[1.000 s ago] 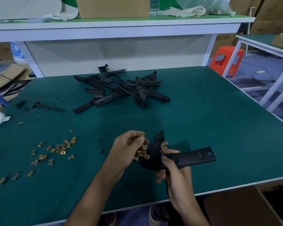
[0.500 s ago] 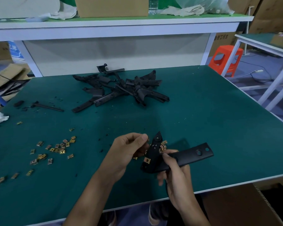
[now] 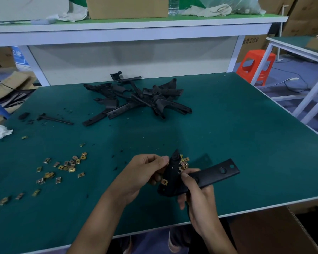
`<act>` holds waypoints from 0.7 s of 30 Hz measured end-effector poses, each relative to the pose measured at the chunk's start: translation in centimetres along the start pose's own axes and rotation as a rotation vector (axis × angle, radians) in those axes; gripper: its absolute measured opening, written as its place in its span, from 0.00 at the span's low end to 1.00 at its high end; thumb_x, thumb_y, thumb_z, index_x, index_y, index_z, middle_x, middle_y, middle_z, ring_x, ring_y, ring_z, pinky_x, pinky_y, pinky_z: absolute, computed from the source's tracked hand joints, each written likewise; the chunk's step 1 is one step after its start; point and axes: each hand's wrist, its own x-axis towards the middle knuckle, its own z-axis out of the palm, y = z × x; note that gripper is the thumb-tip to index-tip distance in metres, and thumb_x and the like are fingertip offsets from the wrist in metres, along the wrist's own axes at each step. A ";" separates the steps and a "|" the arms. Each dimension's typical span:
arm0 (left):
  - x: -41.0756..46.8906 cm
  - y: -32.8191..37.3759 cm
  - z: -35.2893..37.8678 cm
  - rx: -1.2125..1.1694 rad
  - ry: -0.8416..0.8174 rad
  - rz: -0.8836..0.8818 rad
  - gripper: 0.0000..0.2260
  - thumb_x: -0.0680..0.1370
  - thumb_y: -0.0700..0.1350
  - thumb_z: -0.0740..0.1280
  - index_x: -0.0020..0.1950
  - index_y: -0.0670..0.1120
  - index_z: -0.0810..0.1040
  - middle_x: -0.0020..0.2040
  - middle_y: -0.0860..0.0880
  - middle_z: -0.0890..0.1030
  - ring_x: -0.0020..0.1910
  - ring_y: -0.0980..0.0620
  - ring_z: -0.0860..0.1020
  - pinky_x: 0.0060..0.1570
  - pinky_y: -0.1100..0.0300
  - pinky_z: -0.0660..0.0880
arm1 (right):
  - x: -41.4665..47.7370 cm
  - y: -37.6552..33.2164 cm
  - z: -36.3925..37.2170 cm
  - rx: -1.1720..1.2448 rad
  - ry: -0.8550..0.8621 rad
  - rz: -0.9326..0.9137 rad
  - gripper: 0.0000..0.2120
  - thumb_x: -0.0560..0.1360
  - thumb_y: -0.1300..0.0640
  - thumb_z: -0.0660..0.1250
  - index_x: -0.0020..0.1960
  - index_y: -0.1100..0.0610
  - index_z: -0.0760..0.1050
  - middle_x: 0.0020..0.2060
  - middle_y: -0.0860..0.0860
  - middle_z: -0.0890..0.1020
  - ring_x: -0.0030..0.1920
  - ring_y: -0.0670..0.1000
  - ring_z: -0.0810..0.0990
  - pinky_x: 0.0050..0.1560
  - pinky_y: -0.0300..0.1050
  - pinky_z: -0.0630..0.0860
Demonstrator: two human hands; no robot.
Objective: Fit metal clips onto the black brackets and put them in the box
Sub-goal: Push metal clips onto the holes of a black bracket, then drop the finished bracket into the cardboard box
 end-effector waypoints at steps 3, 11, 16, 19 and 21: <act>-0.1 -0.2 0.1 0.006 -0.001 0.000 0.12 0.80 0.49 0.69 0.37 0.49 0.81 0.34 0.51 0.80 0.30 0.56 0.75 0.30 0.67 0.71 | -0.1 -0.3 0.0 0.012 -0.015 0.020 0.12 0.82 0.64 0.63 0.41 0.56 0.78 0.27 0.58 0.74 0.21 0.54 0.69 0.20 0.42 0.66; -0.4 -0.2 -0.7 0.047 -0.072 0.050 0.10 0.80 0.48 0.69 0.39 0.50 0.84 0.36 0.50 0.81 0.32 0.56 0.75 0.32 0.67 0.71 | 0.1 -0.6 -0.2 -0.007 -0.056 0.065 0.08 0.78 0.57 0.68 0.40 0.54 0.79 0.29 0.56 0.77 0.21 0.54 0.70 0.19 0.41 0.66; -0.4 -0.1 -1.0 0.103 -0.063 0.047 0.08 0.78 0.49 0.71 0.39 0.49 0.83 0.35 0.50 0.81 0.32 0.56 0.76 0.32 0.66 0.71 | 0.3 0.3 -0.6 -0.085 -0.042 0.015 0.09 0.74 0.50 0.70 0.42 0.55 0.78 0.30 0.56 0.77 0.22 0.56 0.71 0.20 0.43 0.67; -0.4 -0.2 -1.0 0.138 -0.085 0.041 0.08 0.78 0.49 0.72 0.39 0.49 0.83 0.35 0.50 0.80 0.32 0.56 0.75 0.32 0.66 0.70 | 0.3 0.6 -0.5 -0.131 -0.027 -0.009 0.09 0.72 0.47 0.71 0.41 0.53 0.79 0.28 0.55 0.77 0.21 0.56 0.71 0.20 0.42 0.68; -0.6 -0.3 -1.0 0.143 -0.078 0.044 0.08 0.78 0.50 0.72 0.40 0.49 0.83 0.35 0.51 0.80 0.32 0.57 0.75 0.32 0.66 0.69 | 0.3 0.6 -0.3 -0.133 -0.011 -0.017 0.09 0.72 0.47 0.71 0.41 0.53 0.79 0.28 0.55 0.77 0.20 0.55 0.71 0.20 0.42 0.67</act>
